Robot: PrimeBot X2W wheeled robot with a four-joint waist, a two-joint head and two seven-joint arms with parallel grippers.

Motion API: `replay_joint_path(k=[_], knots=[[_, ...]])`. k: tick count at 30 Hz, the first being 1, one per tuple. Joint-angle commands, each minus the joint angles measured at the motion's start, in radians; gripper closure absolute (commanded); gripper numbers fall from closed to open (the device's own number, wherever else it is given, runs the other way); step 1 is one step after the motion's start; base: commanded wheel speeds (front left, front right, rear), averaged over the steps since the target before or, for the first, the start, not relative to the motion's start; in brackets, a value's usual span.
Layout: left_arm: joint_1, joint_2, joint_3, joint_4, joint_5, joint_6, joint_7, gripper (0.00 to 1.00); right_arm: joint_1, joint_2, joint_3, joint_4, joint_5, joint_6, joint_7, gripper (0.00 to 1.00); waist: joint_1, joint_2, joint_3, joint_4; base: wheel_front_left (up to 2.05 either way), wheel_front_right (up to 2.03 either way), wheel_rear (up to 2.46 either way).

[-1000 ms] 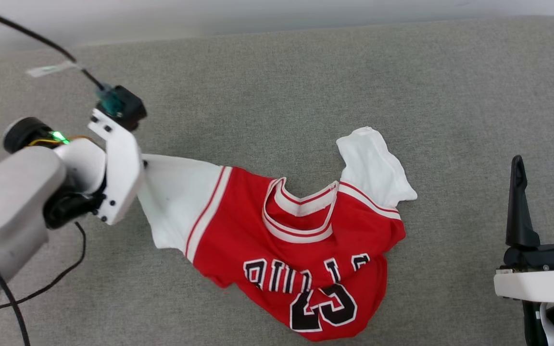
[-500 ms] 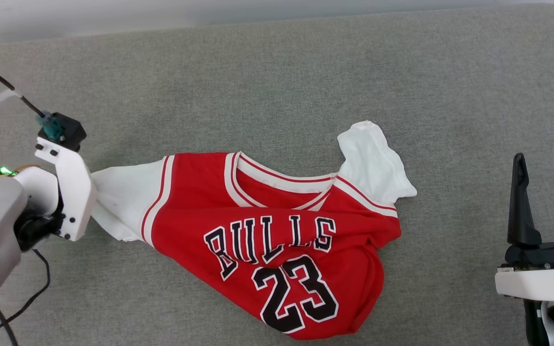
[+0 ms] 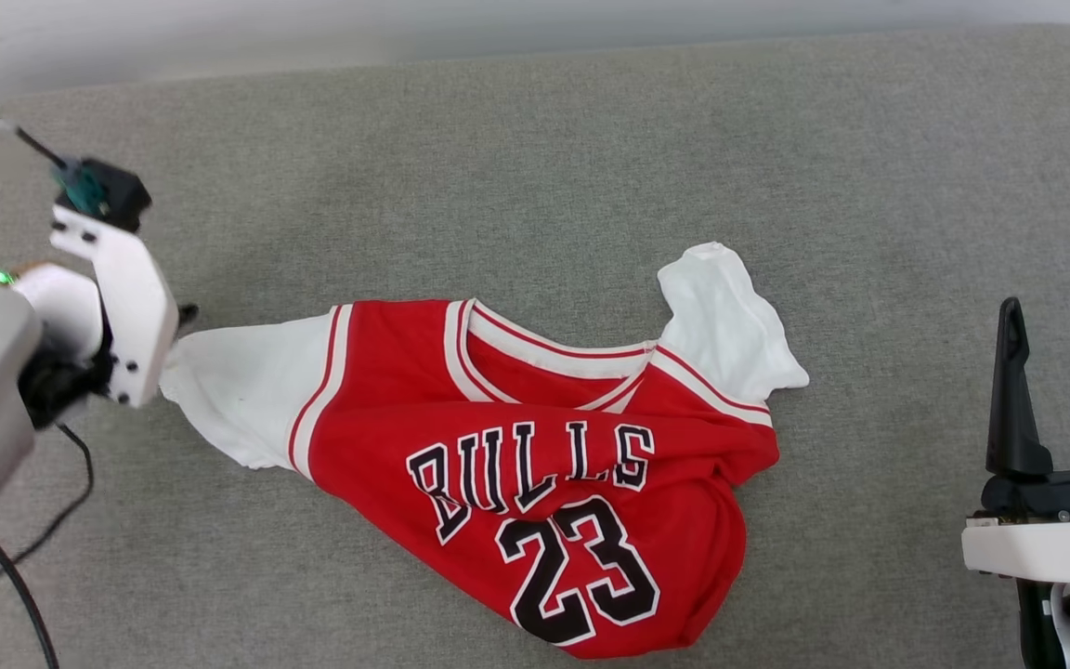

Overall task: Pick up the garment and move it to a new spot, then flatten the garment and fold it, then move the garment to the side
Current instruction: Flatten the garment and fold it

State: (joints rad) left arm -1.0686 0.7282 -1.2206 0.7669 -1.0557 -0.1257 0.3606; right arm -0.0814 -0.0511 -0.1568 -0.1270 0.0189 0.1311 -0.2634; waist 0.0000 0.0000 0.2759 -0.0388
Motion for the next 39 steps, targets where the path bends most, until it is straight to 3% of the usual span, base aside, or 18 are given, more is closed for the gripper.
replay_joint_path(k=[1,13,21,25,26,27,28,34,39], knots=[[-0.028,0.010,0.004,-0.011,0.000,-0.001,0.015,0.00,0.006,0.002,-0.002,-0.004,0.007,-0.001,-0.002,0.00,0.0000,0.0000,-0.002,0.003,0.00,0.00,0.00],[-0.097,0.106,0.000,-0.145,-0.149,-0.003,0.308,0.00,-0.023,0.002,0.010,-0.032,-0.008,-0.001,-0.002,0.00,0.0000,0.0000,0.059,-0.013,0.00,0.00,0.00],[-0.030,0.119,-0.013,-0.146,-0.184,0.016,0.366,0.00,-0.036,0.002,0.010,-0.039,-0.005,-0.001,-0.002,0.00,0.0000,0.0000,0.112,-0.031,0.00,0.00,0.00],[0.028,0.076,-0.020,-0.144,-0.203,0.014,0.345,0.00,-0.045,0.002,0.009,-0.036,-0.008,-0.001,-0.002,0.00,0.0000,0.0000,0.119,-0.030,0.00,0.00,0.00],[0.038,0.066,-0.024,-0.142,-0.199,0.012,0.340,0.05,-0.047,0.002,0.002,-0.038,-0.007,-0.001,-0.002,0.00,0.0000,0.0000,0.118,-0.028,0.00,0.00,0.00],[0.043,0.059,-0.027,-0.139,-0.191,0.010,0.330,0.63,-0.048,0.002,-0.002,-0.040,-0.011,-0.001,-0.002,0.00,0.0000,0.0000,0.114,-0.025,0.00,0.00,0.00],[0.045,0.056,-0.027,-0.135,-0.191,0.009,0.321,1.00,-0.052,0.002,-0.006,-0.043,-0.017,-0.001,-0.002,0.00,0.0000,0.0000,0.110,-0.022,0.00,0.00,0.00],[0.001,0.079,-0.002,-0.134,-0.177,0.001,0.258,1.00,-0.099,-0.006,-0.024,-0.049,-0.037,-0.001,-0.002,0.00,0.0000,0.0000,0.064,0.000,0.00,0.00,0.00],[-0.029,0.105,-0.007,-0.192,-0.137,-0.001,0.208,1.00,-0.179,-0.087,0.001,-0.033,-0.031,-0.001,-0.002,0.00,0.0000,0.0000,0.015,0.032,0.00,0.00,0.00]])
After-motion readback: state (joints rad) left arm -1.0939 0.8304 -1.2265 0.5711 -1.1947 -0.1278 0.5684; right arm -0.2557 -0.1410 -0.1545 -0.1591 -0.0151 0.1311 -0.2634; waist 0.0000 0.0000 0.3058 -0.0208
